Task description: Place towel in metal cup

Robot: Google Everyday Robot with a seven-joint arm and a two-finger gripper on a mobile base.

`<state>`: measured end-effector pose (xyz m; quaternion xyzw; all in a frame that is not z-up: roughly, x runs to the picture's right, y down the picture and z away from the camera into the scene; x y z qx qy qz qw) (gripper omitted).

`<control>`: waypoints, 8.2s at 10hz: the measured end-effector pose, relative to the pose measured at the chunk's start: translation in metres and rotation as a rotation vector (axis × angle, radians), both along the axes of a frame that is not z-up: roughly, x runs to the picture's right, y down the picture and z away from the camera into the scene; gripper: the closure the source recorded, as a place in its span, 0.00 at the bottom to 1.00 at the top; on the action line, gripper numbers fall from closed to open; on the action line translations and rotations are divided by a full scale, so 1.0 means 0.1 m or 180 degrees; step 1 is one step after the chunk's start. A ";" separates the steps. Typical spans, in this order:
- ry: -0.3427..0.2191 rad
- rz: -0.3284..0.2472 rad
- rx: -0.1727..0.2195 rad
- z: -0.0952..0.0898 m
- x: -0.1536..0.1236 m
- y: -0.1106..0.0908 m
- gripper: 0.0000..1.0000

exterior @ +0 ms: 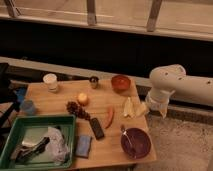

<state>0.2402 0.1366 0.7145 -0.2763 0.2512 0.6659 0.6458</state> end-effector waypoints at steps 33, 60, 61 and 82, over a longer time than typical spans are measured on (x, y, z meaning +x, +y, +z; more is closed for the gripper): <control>-0.1301 -0.1123 0.0421 -0.76 -2.82 0.26 0.20; -0.2557 -0.1747 0.0250 0.26 -4.87 1.10 0.20; -0.2637 -0.1680 0.0260 0.29 -4.96 1.12 0.20; -0.2020 -0.1488 0.0611 0.35 -4.40 0.16 1.00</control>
